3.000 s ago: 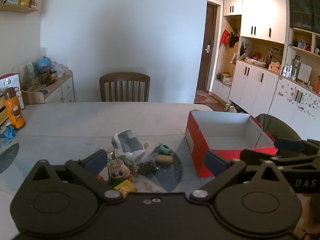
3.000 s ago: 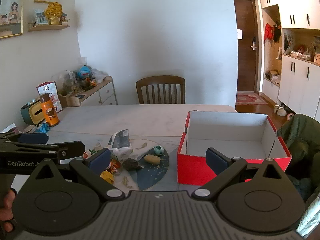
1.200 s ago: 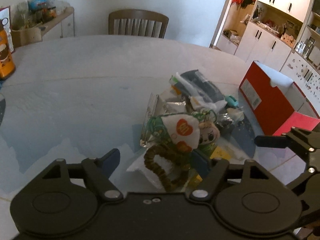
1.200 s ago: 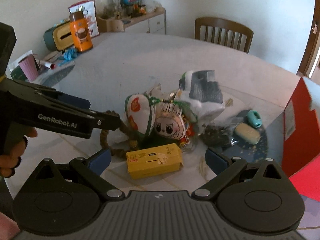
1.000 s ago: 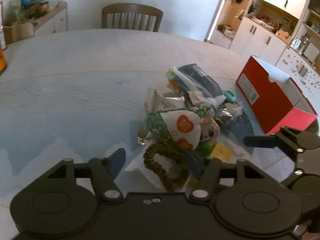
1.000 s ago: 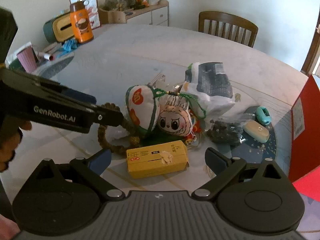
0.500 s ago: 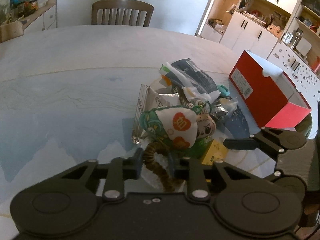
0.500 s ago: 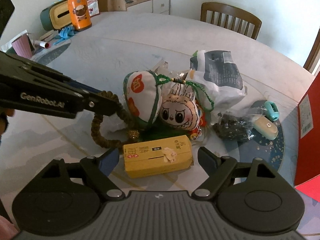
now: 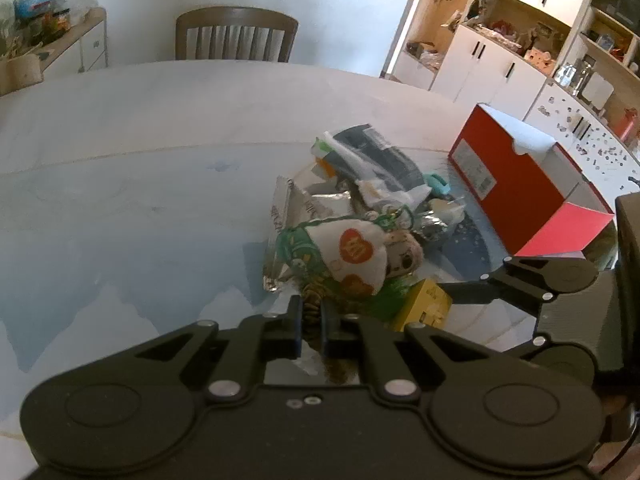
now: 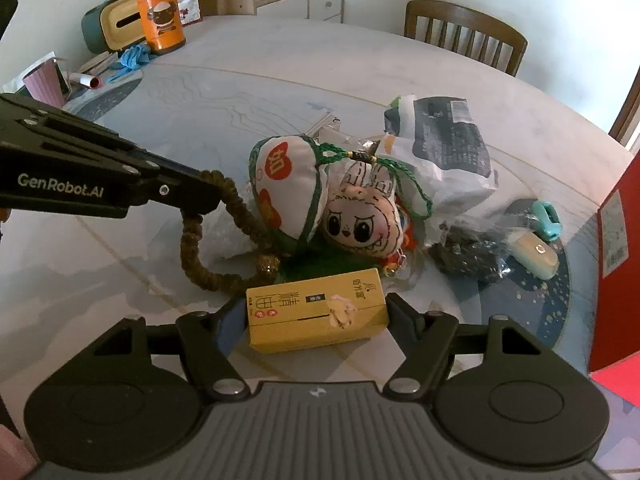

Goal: Organize objects
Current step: 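Close the left gripper on the brown bead bracelet while the right gripper closes on the yellow box, then carry the bracelet and yellow box with both grippers into the red shoebox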

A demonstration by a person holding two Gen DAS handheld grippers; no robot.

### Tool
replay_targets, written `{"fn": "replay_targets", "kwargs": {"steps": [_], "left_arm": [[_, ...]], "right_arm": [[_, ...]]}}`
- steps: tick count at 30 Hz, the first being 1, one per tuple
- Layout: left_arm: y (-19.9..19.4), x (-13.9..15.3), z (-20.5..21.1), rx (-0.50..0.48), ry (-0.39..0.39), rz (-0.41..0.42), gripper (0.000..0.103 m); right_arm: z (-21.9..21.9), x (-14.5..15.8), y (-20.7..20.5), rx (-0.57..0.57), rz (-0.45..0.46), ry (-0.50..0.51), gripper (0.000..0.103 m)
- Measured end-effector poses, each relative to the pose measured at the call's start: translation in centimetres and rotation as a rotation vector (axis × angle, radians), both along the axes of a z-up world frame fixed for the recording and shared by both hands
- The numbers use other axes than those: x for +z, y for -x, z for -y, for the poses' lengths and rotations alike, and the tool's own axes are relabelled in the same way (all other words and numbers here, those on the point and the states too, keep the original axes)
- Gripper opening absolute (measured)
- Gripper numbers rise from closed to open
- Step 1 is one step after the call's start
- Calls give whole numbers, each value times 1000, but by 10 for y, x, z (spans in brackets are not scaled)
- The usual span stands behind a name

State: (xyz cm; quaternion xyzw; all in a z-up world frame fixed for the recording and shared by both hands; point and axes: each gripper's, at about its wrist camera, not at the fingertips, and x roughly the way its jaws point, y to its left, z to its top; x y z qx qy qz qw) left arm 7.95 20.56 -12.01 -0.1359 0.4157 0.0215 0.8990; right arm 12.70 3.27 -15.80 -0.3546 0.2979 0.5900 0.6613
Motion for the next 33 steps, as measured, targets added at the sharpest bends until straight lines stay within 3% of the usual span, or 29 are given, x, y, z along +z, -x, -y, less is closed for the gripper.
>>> {"fn": "replay_targets", "kwargs": {"steps": [15, 23, 33], "left_arm": [[3, 51, 34, -63, 17, 90, 6], [-20, 74, 72, -62, 12, 108, 6], [-70, 105, 127, -66, 1, 152, 6]], "right_arm": [[49, 58, -28, -114, -13, -41, 73], [81, 102, -64, -155, -30, -104, 73], [122, 143, -136, -191, -14, -164, 73]]}}
